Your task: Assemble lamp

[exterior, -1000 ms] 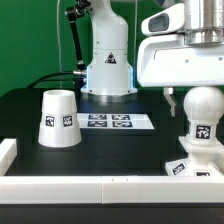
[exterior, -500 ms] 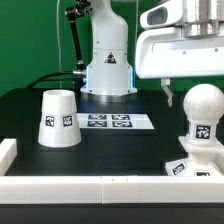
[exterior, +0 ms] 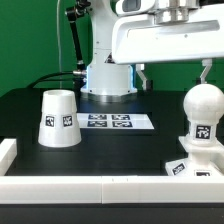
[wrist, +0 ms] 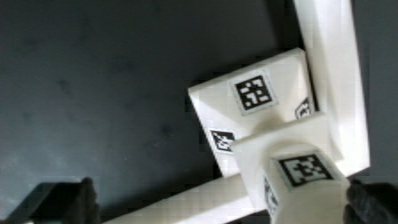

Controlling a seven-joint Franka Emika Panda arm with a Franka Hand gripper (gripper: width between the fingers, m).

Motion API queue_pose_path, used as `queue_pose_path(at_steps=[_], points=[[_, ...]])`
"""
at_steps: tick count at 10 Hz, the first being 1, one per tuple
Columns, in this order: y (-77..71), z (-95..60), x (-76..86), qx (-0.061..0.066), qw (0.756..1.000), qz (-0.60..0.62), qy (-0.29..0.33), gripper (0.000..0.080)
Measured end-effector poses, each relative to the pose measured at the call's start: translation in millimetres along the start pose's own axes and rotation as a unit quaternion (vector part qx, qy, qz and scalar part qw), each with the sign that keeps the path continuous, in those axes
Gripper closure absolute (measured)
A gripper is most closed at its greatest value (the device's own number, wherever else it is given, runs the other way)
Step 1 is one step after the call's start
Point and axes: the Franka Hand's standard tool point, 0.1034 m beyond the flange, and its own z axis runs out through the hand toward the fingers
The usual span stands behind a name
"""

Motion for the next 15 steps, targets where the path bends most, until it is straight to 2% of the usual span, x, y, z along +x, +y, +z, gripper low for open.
queue_pose_path(at_steps=[2, 3, 5, 8, 10, 13, 15], points=[[1.2, 1.2, -0.3, 0.0, 1.0, -0.004, 0.0, 0.0101], [18.9, 8.9, -3.1, 0.001, 1.0, -0.028, 0.008, 0.0101], [71.2, 12.2, -20.1, -0.01, 0.999, -0.035, 0.001, 0.0101], [115.3, 2.4, -12.4, -0.014, 1.0, 0.002, -0.014, 0.0101], [107.2, 4.3, -15.3, -0.012, 1.0, -0.008, -0.015, 0.0101], [108.8, 4.3, -15.2, -0.013, 1.0, -0.006, -0.015, 0.0101], [127.6, -3.1, -25.2, -0.017, 0.999, 0.014, -0.042, 0.0101]])
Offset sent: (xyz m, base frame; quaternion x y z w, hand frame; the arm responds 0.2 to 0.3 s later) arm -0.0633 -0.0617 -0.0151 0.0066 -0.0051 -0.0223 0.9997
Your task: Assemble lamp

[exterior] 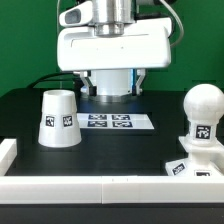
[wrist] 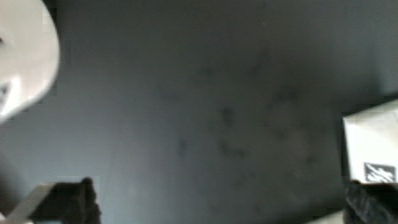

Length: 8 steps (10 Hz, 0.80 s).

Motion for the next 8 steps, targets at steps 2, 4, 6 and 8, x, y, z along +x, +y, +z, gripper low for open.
queue_pose_path(at_steps=[2, 4, 6, 8], points=[[20.7, -8.2, -8.7, -0.001, 1.0, 0.003, -0.01, 0.0101], [37.5, -8.6, -14.1, -0.005, 1.0, 0.0, -0.009, 0.0101], [57.5, -5.9, -9.8, -0.011, 1.0, -0.015, -0.003, 0.0101], [70.4, 2.7, -7.7, -0.019, 0.999, -0.026, 0.002, 0.0101]])
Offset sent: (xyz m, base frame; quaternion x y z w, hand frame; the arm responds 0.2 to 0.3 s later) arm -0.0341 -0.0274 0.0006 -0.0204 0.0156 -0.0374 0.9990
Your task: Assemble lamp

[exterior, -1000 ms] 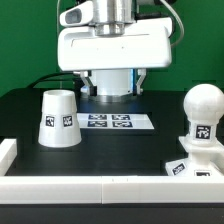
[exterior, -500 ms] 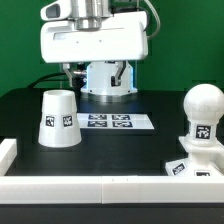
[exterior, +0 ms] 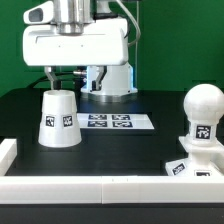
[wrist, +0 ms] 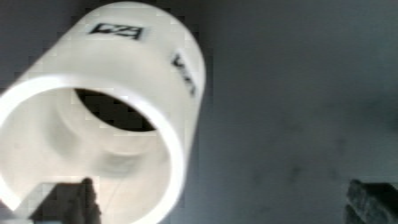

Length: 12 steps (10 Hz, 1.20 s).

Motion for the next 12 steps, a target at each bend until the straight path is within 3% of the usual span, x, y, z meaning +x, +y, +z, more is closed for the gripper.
queue_pose_path(at_steps=[4, 6, 7, 8, 9, 11, 12], points=[[-0.5, 19.4, 2.2, -0.012, 1.0, -0.009, 0.0, 0.0101], [-2.1, 20.2, 4.1, -0.014, 1.0, -0.014, 0.008, 0.0101], [-1.4, 20.5, 3.5, -0.014, 1.0, -0.014, 0.008, 0.0218], [-1.4, 20.5, 3.4, -0.014, 1.0, -0.014, 0.008, 0.0218], [-1.4, 20.6, 3.4, -0.014, 1.0, -0.014, 0.008, 0.0413], [-1.4, 20.6, 3.4, -0.014, 1.0, -0.014, 0.008, 0.0685], [-1.7, 19.8, 4.7, -0.014, 1.0, -0.014, 0.01, 0.0685]])
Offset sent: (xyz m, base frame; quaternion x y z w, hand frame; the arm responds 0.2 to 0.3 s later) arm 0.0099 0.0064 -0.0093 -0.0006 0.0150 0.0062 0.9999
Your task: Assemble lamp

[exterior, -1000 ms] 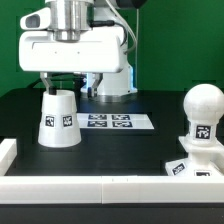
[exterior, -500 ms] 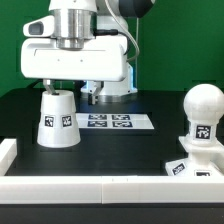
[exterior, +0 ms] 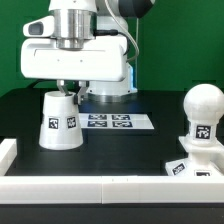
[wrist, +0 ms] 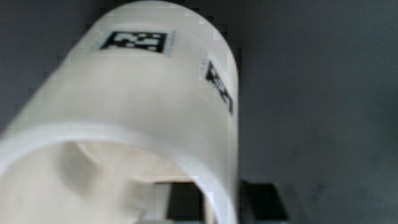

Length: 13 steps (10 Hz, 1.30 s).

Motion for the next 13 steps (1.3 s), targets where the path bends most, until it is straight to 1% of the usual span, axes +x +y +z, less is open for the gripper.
queue_pose_path(at_steps=[1, 6, 7, 8, 9, 10, 11, 12, 13], points=[[0.1, 0.1, 0.0, 0.0, 1.0, 0.0, 0.0, 0.0756], [-1.0, 0.0, 0.3, 0.0, 1.0, 0.001, 0.002, 0.0755], [-13.5, -0.7, 1.1, 0.003, 1.0, 0.009, 0.012, 0.0756], [-34.4, -2.5, 0.7, 0.011, 1.0, 0.016, 0.015, 0.0755], [-54.3, -8.7, 4.5, 0.02, 0.999, 0.023, 0.015, 0.0755], [-74.2, -19.9, 14.2, 0.032, 0.999, 0.032, 0.018, 0.0755], [-91.2, -30.9, 24.1, 0.041, 0.998, 0.037, 0.022, 0.0755], [-104.6, -39.6, 32.5, 0.049, 0.997, 0.046, 0.027, 0.0755], [-121.0, -50.6, 46.2, 0.058, 0.996, 0.059, 0.034, 0.0755]])
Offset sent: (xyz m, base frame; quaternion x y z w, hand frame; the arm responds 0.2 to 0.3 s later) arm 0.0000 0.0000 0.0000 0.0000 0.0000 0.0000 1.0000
